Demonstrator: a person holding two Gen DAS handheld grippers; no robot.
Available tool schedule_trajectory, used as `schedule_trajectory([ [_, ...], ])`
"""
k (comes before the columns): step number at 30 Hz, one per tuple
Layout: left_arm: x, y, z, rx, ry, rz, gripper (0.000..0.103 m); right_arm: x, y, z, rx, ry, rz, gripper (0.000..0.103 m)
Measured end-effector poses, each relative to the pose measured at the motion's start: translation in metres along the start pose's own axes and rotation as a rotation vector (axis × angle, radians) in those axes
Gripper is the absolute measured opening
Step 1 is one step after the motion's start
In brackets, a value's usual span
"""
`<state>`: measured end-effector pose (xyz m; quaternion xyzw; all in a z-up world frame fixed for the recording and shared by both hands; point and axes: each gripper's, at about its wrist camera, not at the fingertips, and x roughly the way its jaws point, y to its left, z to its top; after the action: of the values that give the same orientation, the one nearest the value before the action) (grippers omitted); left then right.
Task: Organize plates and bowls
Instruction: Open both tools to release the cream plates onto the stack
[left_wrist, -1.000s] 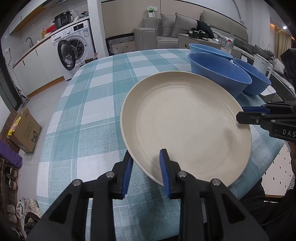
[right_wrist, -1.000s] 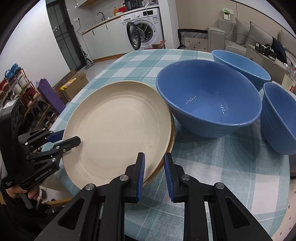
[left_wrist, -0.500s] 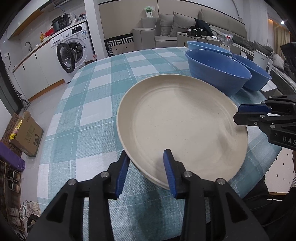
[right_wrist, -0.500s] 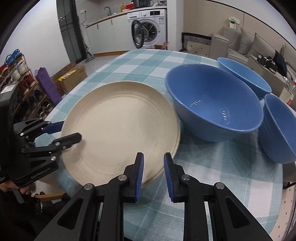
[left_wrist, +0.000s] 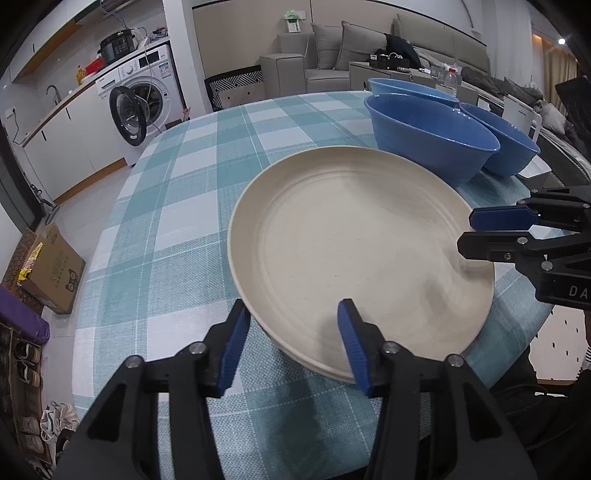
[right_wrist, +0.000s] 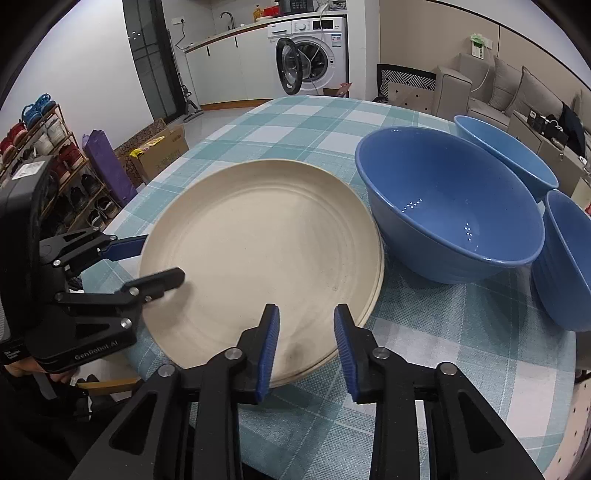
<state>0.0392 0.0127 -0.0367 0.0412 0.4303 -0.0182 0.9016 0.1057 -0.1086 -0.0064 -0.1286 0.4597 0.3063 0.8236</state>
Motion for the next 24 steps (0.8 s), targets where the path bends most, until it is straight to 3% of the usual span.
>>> schedule_trajectory([
  [10, -0.007, 0.005, 0.003, -0.027, -0.017, -0.013, 0.056, -0.005, -0.003, 0.002, 0.009, -0.02, -0.02, 0.056],
  [12, -0.009, 0.006, 0.003, -0.037, -0.024, -0.022, 0.058, -0.007, -0.004, 0.002, 0.014, -0.027, -0.02, 0.068],
  [13, -0.01, 0.007, 0.004, -0.042, -0.027, -0.028, 0.06, -0.009, -0.004, 0.002, 0.015, -0.033, -0.016, 0.07],
  [17, -0.018, 0.009, 0.006, -0.061, -0.068, -0.038, 0.097, -0.014, -0.005, 0.002, 0.02, -0.055, -0.008, 0.091],
  [24, -0.027, 0.005, 0.009, -0.051, -0.103, -0.058, 0.103, -0.017, -0.01, 0.002, 0.031, -0.063, -0.011, 0.101],
])
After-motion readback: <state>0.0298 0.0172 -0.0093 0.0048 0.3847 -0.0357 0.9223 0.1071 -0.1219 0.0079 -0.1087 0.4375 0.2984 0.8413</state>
